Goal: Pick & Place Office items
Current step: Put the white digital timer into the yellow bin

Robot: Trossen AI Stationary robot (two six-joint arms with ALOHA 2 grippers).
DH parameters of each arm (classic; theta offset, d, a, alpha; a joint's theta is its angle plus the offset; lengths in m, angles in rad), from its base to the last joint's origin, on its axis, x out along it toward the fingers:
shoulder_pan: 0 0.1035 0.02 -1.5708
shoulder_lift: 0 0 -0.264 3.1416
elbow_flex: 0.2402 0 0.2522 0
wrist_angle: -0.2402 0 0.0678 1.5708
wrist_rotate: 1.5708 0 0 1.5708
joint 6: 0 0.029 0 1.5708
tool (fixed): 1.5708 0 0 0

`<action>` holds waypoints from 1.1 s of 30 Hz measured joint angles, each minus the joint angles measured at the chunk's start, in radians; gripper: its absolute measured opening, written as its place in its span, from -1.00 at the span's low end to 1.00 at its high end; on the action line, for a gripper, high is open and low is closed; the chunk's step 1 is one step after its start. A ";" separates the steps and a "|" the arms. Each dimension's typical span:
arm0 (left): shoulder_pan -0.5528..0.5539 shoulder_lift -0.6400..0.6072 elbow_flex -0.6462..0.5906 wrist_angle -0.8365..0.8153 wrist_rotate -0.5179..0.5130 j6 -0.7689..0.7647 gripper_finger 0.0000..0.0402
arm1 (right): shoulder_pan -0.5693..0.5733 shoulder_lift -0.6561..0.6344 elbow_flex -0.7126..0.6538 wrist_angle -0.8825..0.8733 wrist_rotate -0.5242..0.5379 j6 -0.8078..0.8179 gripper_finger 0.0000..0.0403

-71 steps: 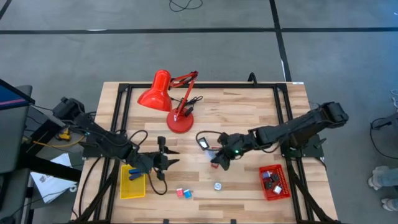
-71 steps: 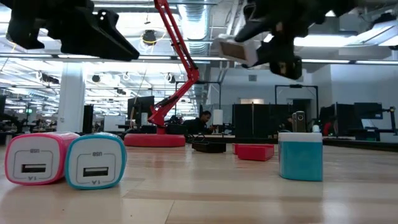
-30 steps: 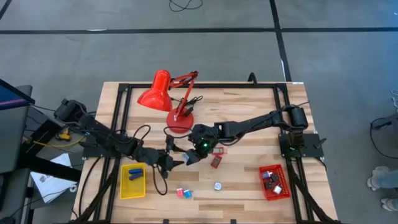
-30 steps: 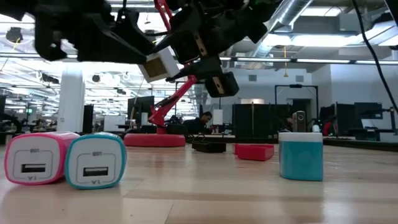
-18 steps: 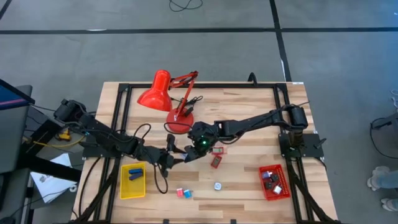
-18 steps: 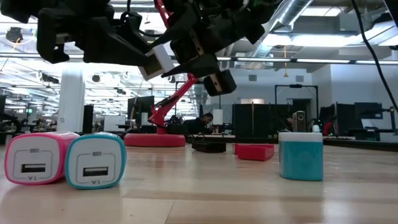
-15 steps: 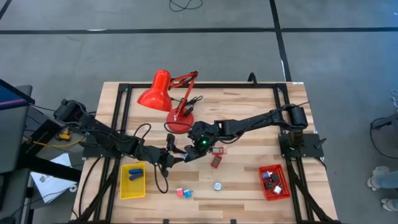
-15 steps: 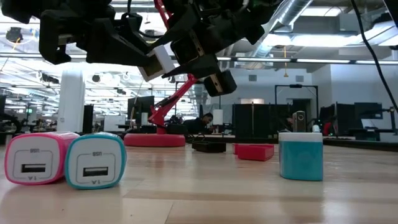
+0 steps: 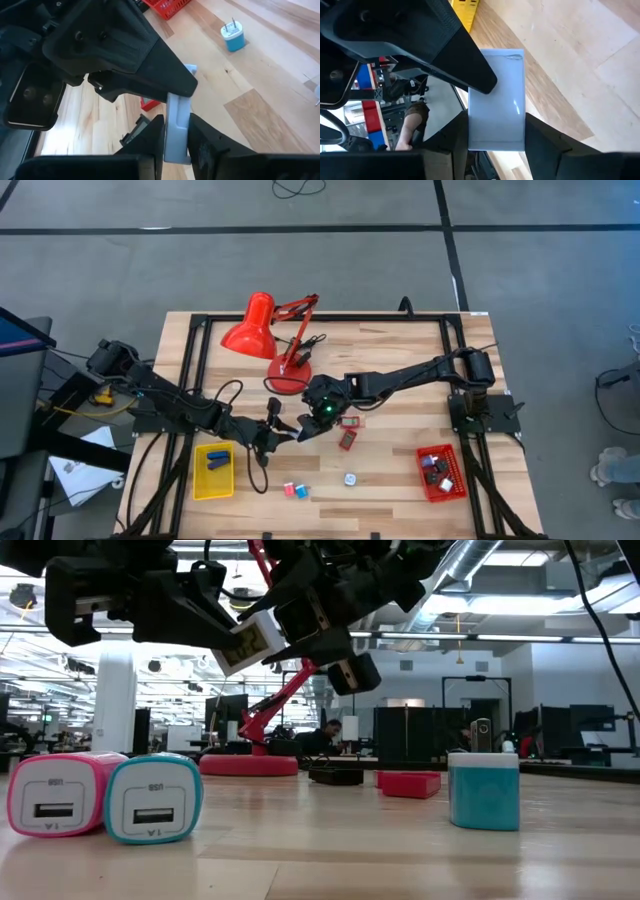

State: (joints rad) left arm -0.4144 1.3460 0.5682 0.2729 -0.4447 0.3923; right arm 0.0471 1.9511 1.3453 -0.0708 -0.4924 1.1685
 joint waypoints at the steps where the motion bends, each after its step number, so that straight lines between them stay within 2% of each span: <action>1: 0.000 0.000 0.000 0.000 -0.001 0.000 -0.70 | 0.000 0.000 0.000 0.000 0.003 -0.012 -0.26; 9: 0.001 0.000 0.001 0.008 -0.003 0.012 -0.72 | -0.001 -0.001 0.000 0.005 -0.019 -0.170 0.27; 15: 0.001 0.000 0.001 -0.010 -0.003 -0.038 -0.72 | -0.018 -0.019 0.000 -0.035 -0.074 -0.367 0.48; 18: -0.004 -0.006 0.001 -0.047 -0.002 -0.096 -0.72 | -0.020 -0.057 0.002 -0.122 0.011 -0.489 0.51; 21: -0.011 -0.040 0.001 -0.117 0.020 -0.185 -0.72 | -0.019 -0.091 0.000 -0.262 0.113 -0.586 0.51; 23: -0.013 -0.078 0.001 -0.175 0.054 -0.267 -0.72 | -0.013 -0.121 -0.014 -0.289 0.139 -0.623 0.52; 28: -0.021 -0.200 0.001 -0.369 0.201 -0.533 -0.72 | 0.005 -0.224 -0.111 -0.240 0.163 -0.733 0.52; 33: -0.115 -0.299 0.010 -0.523 0.263 -0.772 -0.72 | 0.000 -0.306 -0.267 -0.028 0.212 -0.749 0.52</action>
State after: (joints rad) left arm -0.5294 1.0469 0.5779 -0.2500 -0.1821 -0.3797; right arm 0.0469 1.6454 1.0778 -0.0993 -0.2801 0.4192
